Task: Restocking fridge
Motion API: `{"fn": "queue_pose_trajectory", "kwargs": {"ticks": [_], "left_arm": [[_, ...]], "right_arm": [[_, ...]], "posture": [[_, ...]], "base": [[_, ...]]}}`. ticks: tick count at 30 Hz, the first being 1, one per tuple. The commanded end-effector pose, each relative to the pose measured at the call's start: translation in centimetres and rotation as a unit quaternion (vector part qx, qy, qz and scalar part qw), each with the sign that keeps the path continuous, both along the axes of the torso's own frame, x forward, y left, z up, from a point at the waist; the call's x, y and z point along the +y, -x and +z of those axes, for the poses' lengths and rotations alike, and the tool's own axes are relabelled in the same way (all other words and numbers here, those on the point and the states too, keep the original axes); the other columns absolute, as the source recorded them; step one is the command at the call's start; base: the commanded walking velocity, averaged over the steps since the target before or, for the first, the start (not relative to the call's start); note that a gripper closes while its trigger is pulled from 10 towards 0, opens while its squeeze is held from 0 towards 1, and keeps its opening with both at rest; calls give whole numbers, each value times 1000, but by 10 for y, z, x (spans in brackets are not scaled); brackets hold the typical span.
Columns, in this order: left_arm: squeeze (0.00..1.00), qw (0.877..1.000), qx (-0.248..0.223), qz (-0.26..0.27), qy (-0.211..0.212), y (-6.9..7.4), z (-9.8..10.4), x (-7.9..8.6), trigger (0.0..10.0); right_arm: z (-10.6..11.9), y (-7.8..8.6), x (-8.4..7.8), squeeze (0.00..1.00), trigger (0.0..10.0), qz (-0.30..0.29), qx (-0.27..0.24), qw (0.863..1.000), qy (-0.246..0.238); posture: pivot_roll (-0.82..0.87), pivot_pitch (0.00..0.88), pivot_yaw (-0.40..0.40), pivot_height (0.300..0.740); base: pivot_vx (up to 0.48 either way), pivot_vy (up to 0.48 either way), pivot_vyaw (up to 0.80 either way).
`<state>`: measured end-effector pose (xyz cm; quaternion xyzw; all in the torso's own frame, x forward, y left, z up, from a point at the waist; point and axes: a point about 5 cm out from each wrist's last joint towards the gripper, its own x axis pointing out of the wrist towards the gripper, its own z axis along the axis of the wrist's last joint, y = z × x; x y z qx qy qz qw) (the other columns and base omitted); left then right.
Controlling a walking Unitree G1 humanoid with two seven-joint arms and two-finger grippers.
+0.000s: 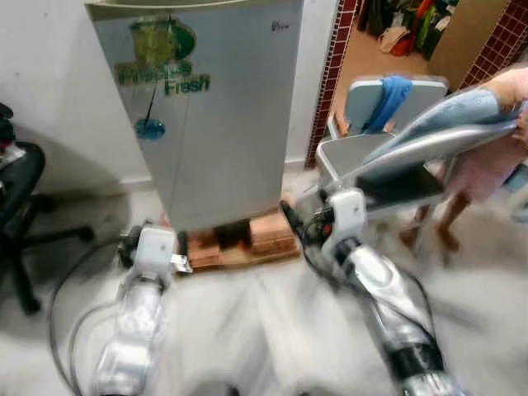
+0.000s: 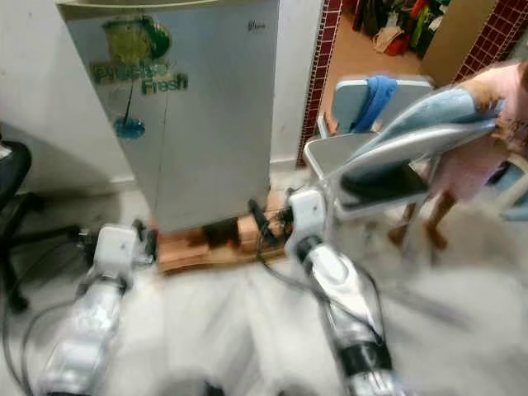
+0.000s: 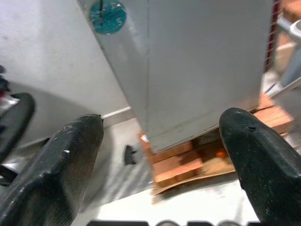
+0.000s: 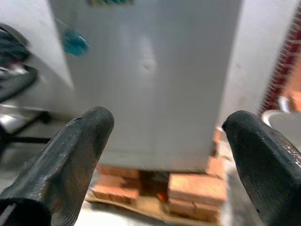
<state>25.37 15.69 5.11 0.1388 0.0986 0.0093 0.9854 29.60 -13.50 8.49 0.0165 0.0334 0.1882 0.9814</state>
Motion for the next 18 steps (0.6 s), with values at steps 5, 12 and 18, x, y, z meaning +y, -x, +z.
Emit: {"fn": "queue_pose_trajectory", "kwargs": {"ticks": [5, 12, 18], "left_arm": [[0, 997, -56, 50, 15, 0, 16, 14, 10000], [0, 990, -119, 64, 45, 11, 35, 24, 10000], [0, 990, -108, 77, 40, 9, 35, 33, 10000]], "right_arm": [[17, -9, -15, 0, 10000, -86, -55, 995, 9], [18, -2, -50, 0, 10000, -179, -66, 981, 24], [7, 9, -55, 0, 10000, -195, -53, 979, 37]], "posture": [[137, 38, 0, 740], [133, 20, 8, 740], [125, 12, 15, 740]], "base": [[0, 480, 0], [0, 274, 0], [0, 0, 0]]}}
